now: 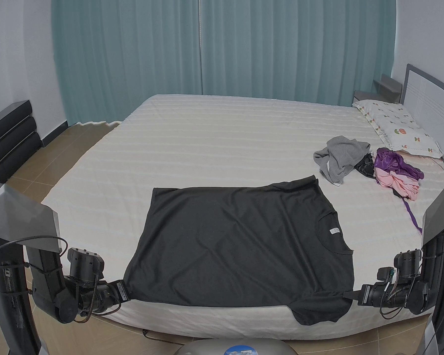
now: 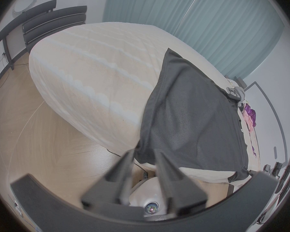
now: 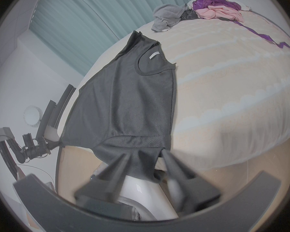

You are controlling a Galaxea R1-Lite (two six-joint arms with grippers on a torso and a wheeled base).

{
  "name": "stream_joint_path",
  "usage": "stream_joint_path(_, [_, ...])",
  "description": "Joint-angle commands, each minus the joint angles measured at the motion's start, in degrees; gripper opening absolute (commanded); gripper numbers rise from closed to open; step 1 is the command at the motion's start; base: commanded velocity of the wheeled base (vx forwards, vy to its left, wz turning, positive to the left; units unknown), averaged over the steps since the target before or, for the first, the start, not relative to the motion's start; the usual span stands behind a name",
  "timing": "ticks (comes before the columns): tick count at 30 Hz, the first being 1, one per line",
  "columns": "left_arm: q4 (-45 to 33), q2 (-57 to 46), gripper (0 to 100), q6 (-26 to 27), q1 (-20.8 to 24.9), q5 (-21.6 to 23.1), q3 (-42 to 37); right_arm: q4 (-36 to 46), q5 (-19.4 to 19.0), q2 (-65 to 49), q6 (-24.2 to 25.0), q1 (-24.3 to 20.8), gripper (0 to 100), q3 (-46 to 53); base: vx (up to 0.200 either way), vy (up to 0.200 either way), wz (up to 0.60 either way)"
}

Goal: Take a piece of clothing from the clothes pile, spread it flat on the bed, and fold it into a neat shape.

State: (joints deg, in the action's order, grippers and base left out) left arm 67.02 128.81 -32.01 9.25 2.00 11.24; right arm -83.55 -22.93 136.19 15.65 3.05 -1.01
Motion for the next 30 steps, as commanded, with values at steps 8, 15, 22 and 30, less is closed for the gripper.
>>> stream_joint_path(8, [0.56, 0.48, 100, -0.59, -1.34, 0.11, 0.8, -6.27, -1.24, -2.07, 9.22, -0.15, 100, -2.94, 0.0, 0.0, 0.0])
stream_joint_path(15, [6.1, -2.16, 100, -1.91, -2.4, 0.29, -0.25, -6.27, -1.15, -6.38, 26.27, -2.26, 100, -7.95, 0.0, 0.0, 0.0])
stream_joint_path(22, [7.77, -1.63, 100, -2.62, -2.4, -0.42, 0.27, -6.27, -1.33, -6.03, 31.46, -3.49, 100, -7.95, 0.0, 0.0, 0.0])
stream_joint_path(30, [7.68, -1.36, 100, -5.87, -2.92, -0.42, 1.24, -6.27, -1.33, -6.03, 33.48, -3.22, 100, -7.34, 0.0, 0.025, 0.0])
